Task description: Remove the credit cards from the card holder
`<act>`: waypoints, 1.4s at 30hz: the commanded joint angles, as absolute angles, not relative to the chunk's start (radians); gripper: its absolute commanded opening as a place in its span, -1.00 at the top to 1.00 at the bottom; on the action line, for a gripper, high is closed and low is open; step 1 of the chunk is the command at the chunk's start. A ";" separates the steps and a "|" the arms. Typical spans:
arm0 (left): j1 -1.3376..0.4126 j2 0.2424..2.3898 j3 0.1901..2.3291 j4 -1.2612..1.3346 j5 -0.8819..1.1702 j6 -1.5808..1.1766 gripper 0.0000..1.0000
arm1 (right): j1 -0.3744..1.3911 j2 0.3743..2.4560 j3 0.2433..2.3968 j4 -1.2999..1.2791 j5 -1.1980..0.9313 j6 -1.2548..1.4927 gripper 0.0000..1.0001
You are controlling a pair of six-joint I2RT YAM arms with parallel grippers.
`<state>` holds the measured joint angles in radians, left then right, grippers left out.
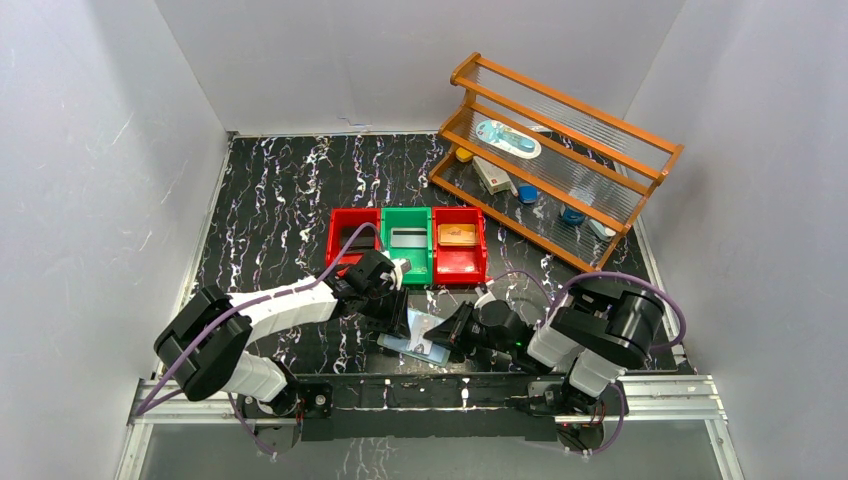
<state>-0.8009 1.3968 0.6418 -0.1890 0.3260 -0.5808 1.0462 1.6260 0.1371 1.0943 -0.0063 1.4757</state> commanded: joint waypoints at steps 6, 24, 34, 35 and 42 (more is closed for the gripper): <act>-0.804 1.342 0.618 -0.241 0.265 -0.583 0.38 | 1.042 1.577 0.138 1.002 0.012 1.431 1.00; -0.801 1.032 0.703 -0.365 -0.028 -0.595 -0.28 | 1.039 1.149 0.262 0.297 0.180 1.334 1.00; -0.789 1.016 0.786 -0.481 -0.219 -0.478 -0.82 | 1.038 1.064 0.249 0.283 0.163 1.328 1.00; -0.788 1.006 0.773 -0.441 -0.191 -0.457 -0.83 | 1.038 1.064 0.249 0.284 0.161 1.325 1.00; -0.784 0.961 0.801 -0.445 -0.277 -0.369 -0.97 | 1.036 1.046 0.253 0.267 0.166 1.310 1.00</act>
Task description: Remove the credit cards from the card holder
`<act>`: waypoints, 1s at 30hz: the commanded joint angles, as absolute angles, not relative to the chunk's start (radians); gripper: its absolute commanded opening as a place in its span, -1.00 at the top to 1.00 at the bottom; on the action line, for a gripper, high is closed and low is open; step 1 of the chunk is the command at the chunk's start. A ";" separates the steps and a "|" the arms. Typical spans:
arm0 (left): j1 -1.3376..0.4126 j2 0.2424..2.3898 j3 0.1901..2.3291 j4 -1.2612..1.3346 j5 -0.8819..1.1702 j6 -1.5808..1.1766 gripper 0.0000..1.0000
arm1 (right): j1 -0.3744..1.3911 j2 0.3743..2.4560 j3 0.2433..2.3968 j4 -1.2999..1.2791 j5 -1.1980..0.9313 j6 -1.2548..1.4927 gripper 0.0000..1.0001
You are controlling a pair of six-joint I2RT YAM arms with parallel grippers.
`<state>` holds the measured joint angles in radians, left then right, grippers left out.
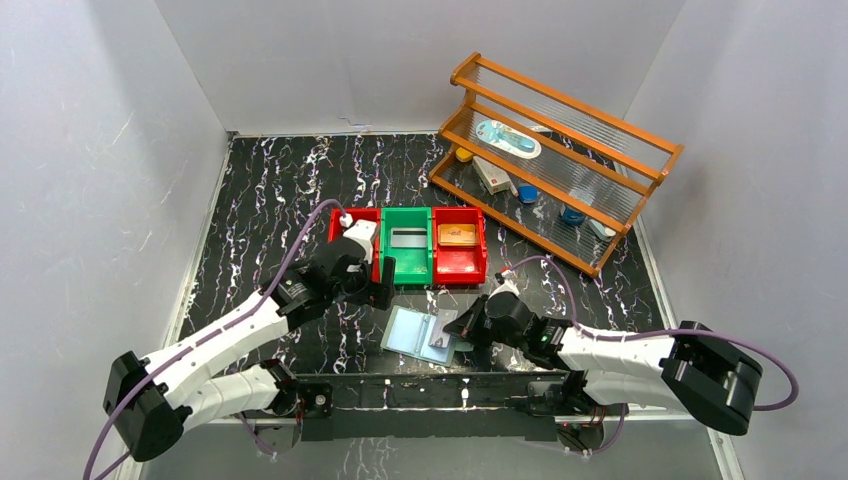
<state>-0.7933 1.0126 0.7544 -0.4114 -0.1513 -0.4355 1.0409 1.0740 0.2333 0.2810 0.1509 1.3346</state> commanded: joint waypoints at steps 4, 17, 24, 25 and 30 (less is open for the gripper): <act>-0.713 0.950 0.793 -0.474 -0.309 -0.338 -0.97 | 1.037 1.022 0.258 0.249 0.177 1.300 1.00; -0.469 0.806 0.696 -0.445 -0.337 -0.442 -0.97 | 1.035 0.989 0.387 0.122 0.272 1.177 1.00; -0.469 0.788 0.709 -0.481 -0.411 -0.453 -0.97 | 1.027 1.046 0.540 0.049 0.341 1.012 1.00; -0.469 0.786 0.710 -0.486 -0.424 -0.453 -0.97 | 1.026 1.062 0.564 0.046 0.342 0.983 1.00; -0.469 0.767 0.715 -0.497 -0.463 -0.454 -0.97 | 1.025 1.144 0.693 0.044 0.352 0.787 1.00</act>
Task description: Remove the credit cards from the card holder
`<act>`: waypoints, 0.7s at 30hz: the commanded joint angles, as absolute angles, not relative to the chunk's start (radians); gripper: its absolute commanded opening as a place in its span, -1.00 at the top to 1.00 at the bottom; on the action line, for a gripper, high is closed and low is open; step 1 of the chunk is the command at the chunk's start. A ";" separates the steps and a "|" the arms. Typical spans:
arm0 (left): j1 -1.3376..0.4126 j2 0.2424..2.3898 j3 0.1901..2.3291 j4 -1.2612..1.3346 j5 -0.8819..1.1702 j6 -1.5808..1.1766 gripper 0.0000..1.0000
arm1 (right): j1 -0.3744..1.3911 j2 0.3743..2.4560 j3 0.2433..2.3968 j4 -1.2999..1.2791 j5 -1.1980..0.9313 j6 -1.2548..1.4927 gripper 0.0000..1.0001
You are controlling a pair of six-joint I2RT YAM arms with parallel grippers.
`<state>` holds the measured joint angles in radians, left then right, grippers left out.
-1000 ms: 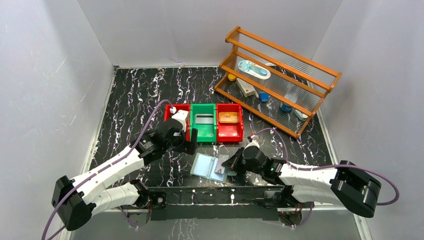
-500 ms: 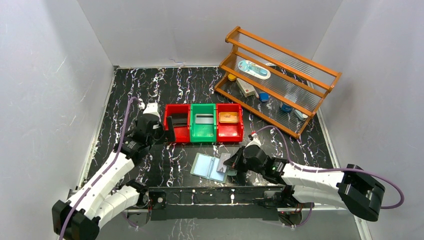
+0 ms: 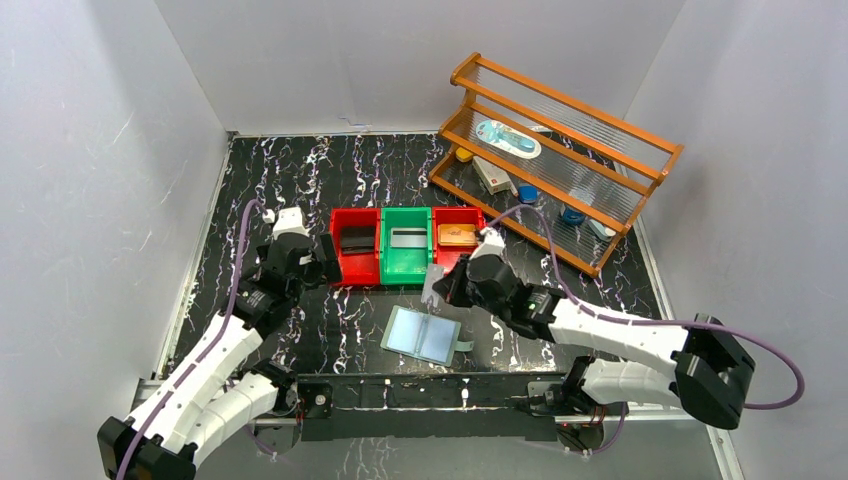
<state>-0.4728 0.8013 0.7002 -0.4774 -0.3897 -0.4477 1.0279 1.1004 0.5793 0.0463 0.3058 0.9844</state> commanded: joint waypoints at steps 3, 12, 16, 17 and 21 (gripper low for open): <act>-0.469 0.757 0.712 -0.499 -0.486 -0.454 -0.97 | 1.025 1.220 0.777 0.050 0.375 0.621 1.00; -0.469 0.726 0.714 -0.529 -0.523 -0.469 -0.97 | 1.025 1.502 1.074 -0.033 0.419 0.102 1.00; -0.469 0.712 0.710 -0.528 -0.529 -0.471 -0.97 | 1.024 1.598 1.146 -0.014 0.405 -0.115 1.00; -0.469 0.713 0.711 -0.527 -0.525 -0.471 -0.97 | 1.025 1.634 1.163 -0.015 0.403 -0.189 1.00; -0.469 0.725 0.715 -0.527 -0.510 -0.467 -0.97 | 1.025 1.757 1.244 -0.060 0.509 -0.333 1.00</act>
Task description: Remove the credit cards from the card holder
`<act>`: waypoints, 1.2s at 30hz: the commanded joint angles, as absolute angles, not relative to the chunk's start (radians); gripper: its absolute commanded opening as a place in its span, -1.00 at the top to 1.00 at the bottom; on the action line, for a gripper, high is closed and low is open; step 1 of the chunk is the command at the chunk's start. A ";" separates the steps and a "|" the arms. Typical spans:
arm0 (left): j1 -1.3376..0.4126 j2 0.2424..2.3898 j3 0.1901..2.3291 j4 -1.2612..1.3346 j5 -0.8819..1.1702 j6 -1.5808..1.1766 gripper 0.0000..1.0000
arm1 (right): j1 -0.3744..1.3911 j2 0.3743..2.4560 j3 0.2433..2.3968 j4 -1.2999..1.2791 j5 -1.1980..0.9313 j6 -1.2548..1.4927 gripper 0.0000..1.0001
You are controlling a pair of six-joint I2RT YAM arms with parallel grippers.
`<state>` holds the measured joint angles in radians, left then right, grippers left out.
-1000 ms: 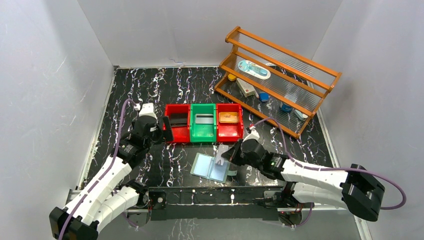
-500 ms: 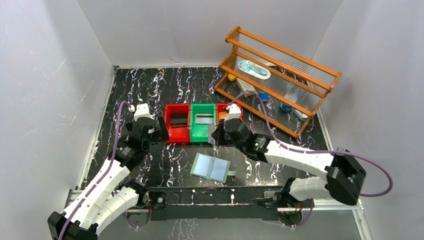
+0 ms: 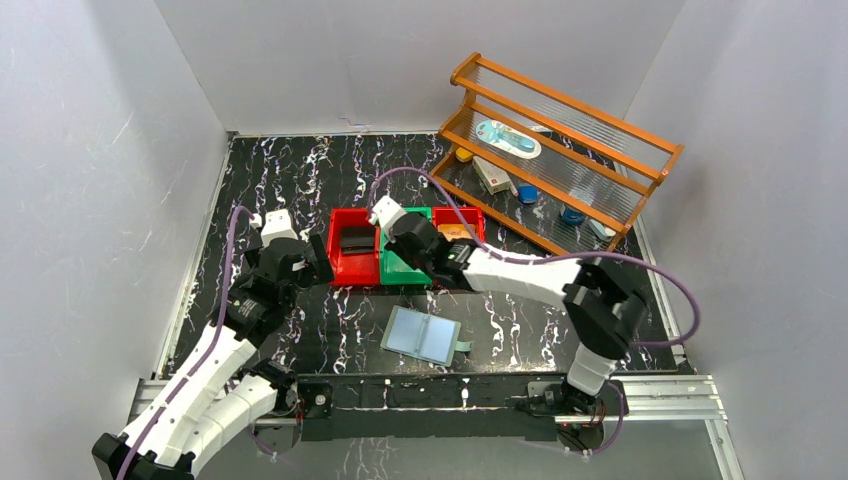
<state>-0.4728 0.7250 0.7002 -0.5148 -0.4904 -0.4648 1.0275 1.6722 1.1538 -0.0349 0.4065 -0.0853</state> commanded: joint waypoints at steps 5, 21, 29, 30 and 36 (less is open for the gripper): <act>-0.469 0.724 0.717 -0.527 -0.503 -0.463 -0.97 | 1.024 1.832 1.210 0.080 0.552 -0.547 0.99; -0.469 0.715 0.720 -0.531 -0.516 -0.460 -0.97 | 0.992 1.952 1.224 0.203 0.473 -0.701 0.97; -0.469 0.706 0.719 -0.531 -0.514 -0.459 -0.97 | 0.973 1.939 1.208 0.156 0.361 -0.701 0.69; -0.469 0.706 0.720 -0.532 -0.515 -0.459 -0.97 | 0.973 1.940 1.212 0.139 0.350 -0.699 0.66; -0.469 0.705 0.720 -0.532 -0.510 -0.459 -0.97 | 0.966 1.955 1.226 0.081 0.347 -0.692 0.53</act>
<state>-0.4728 0.7189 0.7002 -0.5251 -0.4904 -0.4641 0.9749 1.9541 1.1980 0.0982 0.3660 -0.6891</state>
